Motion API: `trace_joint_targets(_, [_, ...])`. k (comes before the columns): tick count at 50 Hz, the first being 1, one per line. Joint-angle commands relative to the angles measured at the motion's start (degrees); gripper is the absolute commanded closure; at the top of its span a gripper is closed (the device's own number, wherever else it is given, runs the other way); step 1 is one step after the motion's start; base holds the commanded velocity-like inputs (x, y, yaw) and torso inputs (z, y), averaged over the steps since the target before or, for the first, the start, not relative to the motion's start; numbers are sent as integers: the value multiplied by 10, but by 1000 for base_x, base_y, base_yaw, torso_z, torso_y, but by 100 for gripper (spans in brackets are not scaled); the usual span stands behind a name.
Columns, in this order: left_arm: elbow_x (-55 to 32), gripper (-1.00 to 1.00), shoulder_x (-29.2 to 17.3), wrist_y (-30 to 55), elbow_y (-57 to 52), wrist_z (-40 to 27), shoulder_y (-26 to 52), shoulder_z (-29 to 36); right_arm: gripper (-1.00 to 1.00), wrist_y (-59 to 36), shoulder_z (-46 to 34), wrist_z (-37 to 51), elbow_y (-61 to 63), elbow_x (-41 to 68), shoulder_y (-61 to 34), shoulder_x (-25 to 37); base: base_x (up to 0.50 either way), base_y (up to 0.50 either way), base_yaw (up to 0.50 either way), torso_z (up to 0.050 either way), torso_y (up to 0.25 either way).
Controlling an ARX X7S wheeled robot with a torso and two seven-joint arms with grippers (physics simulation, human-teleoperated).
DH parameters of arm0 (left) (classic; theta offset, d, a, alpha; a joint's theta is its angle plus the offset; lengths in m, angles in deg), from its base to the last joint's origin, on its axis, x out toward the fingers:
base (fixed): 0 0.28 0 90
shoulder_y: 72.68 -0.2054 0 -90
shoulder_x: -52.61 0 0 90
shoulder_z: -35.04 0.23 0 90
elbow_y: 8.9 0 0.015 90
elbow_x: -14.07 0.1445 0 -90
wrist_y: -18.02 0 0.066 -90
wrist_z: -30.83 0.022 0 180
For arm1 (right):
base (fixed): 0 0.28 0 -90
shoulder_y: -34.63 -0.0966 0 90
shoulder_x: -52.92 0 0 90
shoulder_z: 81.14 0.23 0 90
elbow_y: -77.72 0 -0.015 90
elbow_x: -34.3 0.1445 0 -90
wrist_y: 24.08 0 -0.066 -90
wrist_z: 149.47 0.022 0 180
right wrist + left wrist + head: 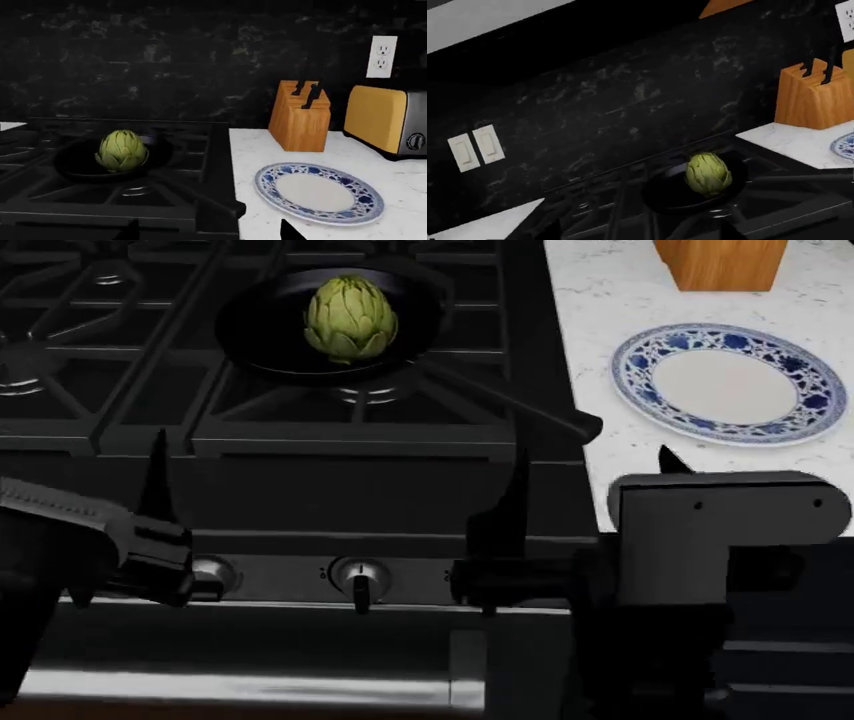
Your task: Pick the artichoke from the pan and place it on the plate.
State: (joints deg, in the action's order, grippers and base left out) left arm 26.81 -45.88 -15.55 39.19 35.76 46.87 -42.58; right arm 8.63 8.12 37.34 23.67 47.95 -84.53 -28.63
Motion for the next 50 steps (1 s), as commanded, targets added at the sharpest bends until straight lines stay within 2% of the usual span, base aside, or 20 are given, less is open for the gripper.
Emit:
trace_joint_targets(1, [476,-100,84,335,-17,438,396,85,-100,-324,100,350,20,453,-371,79,0,0,0,0,0])
trace_joint_targets(2, [562,-100,85,335,0,509,423,86,-100,-321,94,359,8,539,-401,83,0,0,0,0,0])
trace_joint_targets(3, [608,-100,85,335,10,526,433,84,-100,-318,90,363,6,607,-413,87,0,0,0,0,0])
trace_joint_targets(5, [583,-100,85,336,36,529,469,48,-100,-320,65,382,-7,617,-467,100,0,0,0,0,0])
trace_joint_targets(11, [541,-100,85,336,78,506,515,9,-100,-314,32,423,-51,661,-531,126,0,0,0,0,0])
trace_joint_targets(15, [483,-100,85,336,92,467,521,-21,-100,-292,6,392,-69,632,-545,143,0,0,0,0,0])
trace_joint_targets(21, [465,-100,85,336,101,446,528,-28,-100,-263,-18,362,-83,598,-547,154,0,0,0,0,0])
trace_joint_targets(26, [417,-100,85,336,95,406,520,-40,-100,-252,-25,354,-88,595,-547,156,0,0,0,0,0])
trace_joint_targets(45, [403,-100,85,335,89,384,508,-30,-100,-220,-22,333,-89,608,-525,173,0,0,0,0,0])
trace_joint_targets(50, [402,-100,85,336,88,384,512,-24,-100,-214,-15,332,-88,616,-520,176,284,-23,0,0,0])
